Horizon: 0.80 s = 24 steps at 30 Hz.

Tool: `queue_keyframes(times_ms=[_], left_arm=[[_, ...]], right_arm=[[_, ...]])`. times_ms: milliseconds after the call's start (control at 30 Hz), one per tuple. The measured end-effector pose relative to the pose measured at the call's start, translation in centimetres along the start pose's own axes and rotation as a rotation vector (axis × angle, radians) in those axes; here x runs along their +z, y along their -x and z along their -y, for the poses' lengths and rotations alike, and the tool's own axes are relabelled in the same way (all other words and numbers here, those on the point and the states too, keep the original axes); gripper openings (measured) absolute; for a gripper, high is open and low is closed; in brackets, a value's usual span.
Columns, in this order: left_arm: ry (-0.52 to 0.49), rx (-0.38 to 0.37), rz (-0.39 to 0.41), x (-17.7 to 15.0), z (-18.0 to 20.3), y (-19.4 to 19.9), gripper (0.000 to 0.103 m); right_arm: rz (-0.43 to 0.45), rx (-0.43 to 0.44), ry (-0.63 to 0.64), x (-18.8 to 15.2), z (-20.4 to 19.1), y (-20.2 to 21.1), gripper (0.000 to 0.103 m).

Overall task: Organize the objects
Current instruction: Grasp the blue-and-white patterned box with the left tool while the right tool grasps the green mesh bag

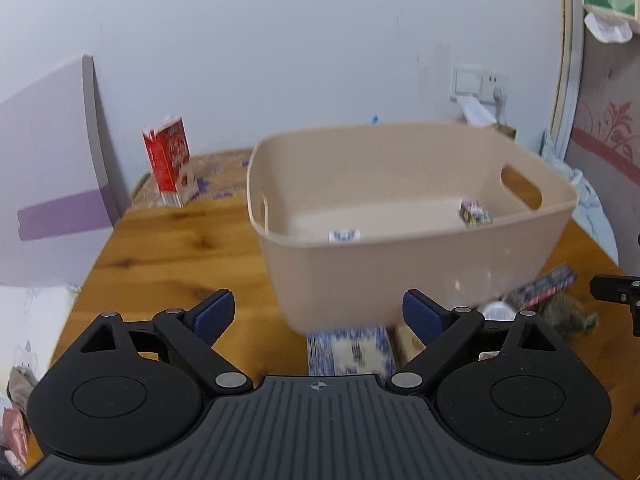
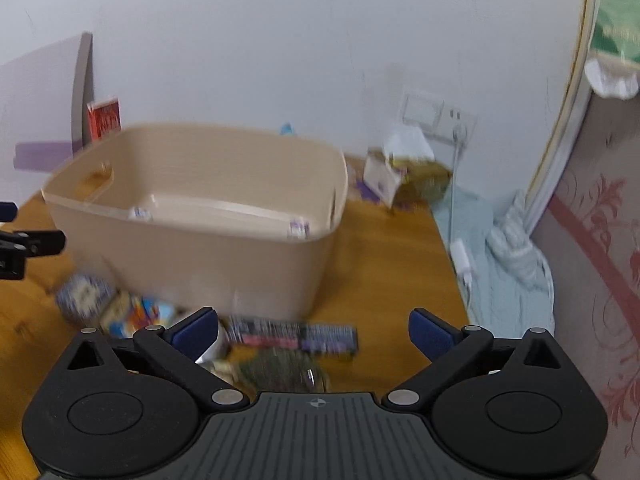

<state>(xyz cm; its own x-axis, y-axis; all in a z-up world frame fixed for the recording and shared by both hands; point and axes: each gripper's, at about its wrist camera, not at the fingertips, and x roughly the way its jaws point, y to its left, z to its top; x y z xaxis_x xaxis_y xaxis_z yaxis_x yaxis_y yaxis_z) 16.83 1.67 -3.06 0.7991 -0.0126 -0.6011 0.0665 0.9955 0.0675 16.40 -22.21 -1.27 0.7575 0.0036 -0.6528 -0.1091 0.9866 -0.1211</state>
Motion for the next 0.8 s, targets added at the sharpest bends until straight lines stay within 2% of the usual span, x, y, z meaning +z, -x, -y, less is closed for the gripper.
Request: queue_keyframes(times_ms=[133, 367, 600, 800], left_arm=[[0.015, 0.005, -0.054, -1.6, 0.2, -1.5, 0.093], [0.024, 0.003, -0.123, -3.4, 0.1, -3.8, 0.093], [0.044, -0.017, -0.144, -3.4, 0.2, -5.5, 0.093], [0.061, -0.026, -0.199, -3.3, 0.6, -7.0, 0.093]], right_arm=[[-0.054, 0.003, -0.007, -1.9, 0.5, -1.6, 0.103], [-0.094, 0.000, 0.010, -4.3, 0.7, -4.1, 0.103], [-0.127, 0.017, 0.014, -5.2, 0.3, -6.2, 0.103], [-0.120, 0.041, 0.009, -5.0, 0.0, -7.3, 0.096]])
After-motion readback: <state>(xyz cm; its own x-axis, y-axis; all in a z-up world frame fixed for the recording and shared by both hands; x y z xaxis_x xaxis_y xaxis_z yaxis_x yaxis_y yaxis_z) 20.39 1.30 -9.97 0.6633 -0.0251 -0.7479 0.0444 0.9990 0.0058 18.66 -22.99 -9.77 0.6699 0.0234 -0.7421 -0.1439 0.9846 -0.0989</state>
